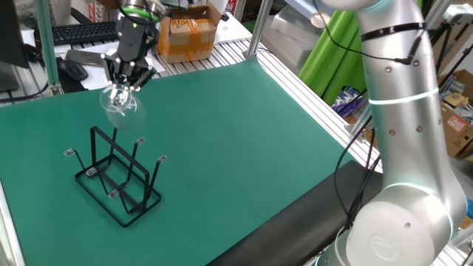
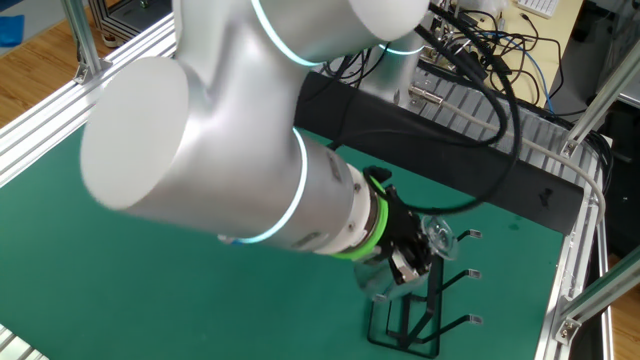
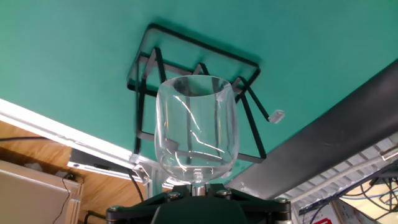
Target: Take the cup off the cup rack
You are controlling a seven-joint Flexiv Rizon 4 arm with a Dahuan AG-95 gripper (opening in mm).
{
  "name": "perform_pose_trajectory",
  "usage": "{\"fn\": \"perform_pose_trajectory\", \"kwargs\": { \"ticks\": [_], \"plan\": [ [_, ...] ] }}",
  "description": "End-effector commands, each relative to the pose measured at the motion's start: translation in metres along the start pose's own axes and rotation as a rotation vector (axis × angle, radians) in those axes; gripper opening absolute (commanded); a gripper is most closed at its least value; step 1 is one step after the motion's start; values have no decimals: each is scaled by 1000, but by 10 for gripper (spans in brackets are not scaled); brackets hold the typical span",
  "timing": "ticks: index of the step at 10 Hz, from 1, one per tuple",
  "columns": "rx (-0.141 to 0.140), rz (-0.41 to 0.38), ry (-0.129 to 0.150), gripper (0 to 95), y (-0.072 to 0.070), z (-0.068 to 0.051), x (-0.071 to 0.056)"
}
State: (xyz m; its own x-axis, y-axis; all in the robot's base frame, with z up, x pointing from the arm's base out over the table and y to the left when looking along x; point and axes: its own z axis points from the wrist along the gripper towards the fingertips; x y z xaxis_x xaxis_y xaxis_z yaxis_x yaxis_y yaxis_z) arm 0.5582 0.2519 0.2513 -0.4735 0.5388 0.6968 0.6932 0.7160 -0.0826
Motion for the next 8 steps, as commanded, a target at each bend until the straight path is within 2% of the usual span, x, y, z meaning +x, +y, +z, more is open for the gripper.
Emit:
{"fn": "perform_pose_trajectory", "kwargs": {
  "ticks": [1,5,6,7,8],
  "plan": [
    [26,-8,-30,0,4,-9,-3],
    [90,-67,-112,0,0,-10,-13],
    [104,-91,-130,0,-6,-10,-17],
    [104,-124,-139,0,-16,-14,-22],
    [112,-151,-159,0,-22,-17,-26]
  ]
}}
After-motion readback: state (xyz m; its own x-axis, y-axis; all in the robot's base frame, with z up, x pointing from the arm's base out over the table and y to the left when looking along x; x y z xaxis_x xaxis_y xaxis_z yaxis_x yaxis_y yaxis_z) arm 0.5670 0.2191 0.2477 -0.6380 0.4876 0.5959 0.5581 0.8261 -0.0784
